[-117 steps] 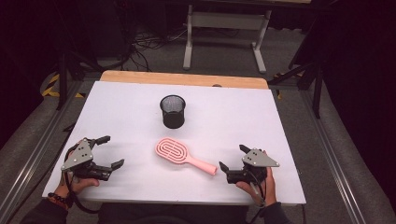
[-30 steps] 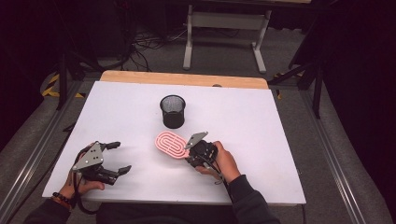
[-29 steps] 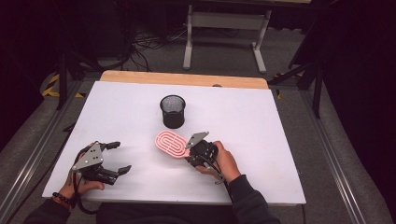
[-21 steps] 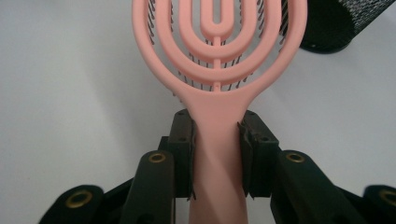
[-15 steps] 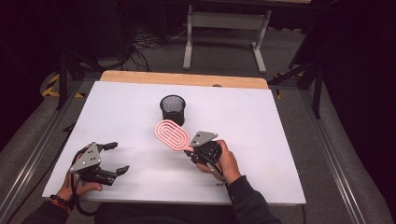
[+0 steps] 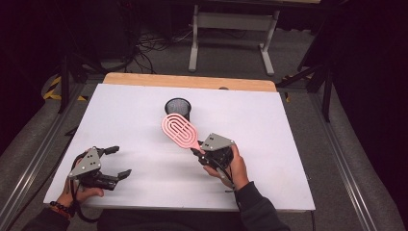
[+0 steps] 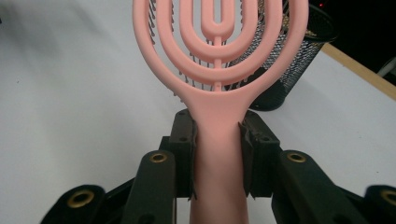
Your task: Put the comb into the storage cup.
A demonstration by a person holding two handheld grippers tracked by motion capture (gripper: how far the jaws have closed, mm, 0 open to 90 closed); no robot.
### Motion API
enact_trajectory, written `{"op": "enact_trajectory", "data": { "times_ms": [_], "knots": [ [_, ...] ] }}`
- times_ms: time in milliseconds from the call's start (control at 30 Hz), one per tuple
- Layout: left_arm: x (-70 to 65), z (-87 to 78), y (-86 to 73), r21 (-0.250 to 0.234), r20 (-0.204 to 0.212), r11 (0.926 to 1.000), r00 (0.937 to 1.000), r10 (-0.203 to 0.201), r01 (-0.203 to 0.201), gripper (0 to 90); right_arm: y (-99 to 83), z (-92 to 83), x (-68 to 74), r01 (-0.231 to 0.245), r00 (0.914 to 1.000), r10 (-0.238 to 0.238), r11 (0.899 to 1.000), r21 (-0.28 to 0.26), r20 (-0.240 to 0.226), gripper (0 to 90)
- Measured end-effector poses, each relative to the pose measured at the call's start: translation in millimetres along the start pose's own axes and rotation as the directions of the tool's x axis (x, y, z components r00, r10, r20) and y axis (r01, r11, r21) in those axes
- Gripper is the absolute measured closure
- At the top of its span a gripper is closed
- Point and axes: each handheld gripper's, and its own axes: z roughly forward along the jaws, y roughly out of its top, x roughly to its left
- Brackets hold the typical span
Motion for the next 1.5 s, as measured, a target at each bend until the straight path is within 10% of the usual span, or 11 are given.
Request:
{"op": "enact_trajectory", "data": {
  "times_ms": [633,1500],
  "knots": [
    [1.9,-1.0,-0.4,0.004,-0.018,1.0000,0.9998,-0.005,0.005,9.7,2.3,-10.3,3.2,0.013,0.9980,-0.006,0.993,-0.113,0.062,69.1],
    [3.0,-0.7,-0.6,0.009,-0.023,0.9999,0.9997,-0.008,0.008,8.9,0.8,-27.8,-1.1,0.012,0.9888,0.031,0.958,-0.287,0.146,69.1]
  ]
}}
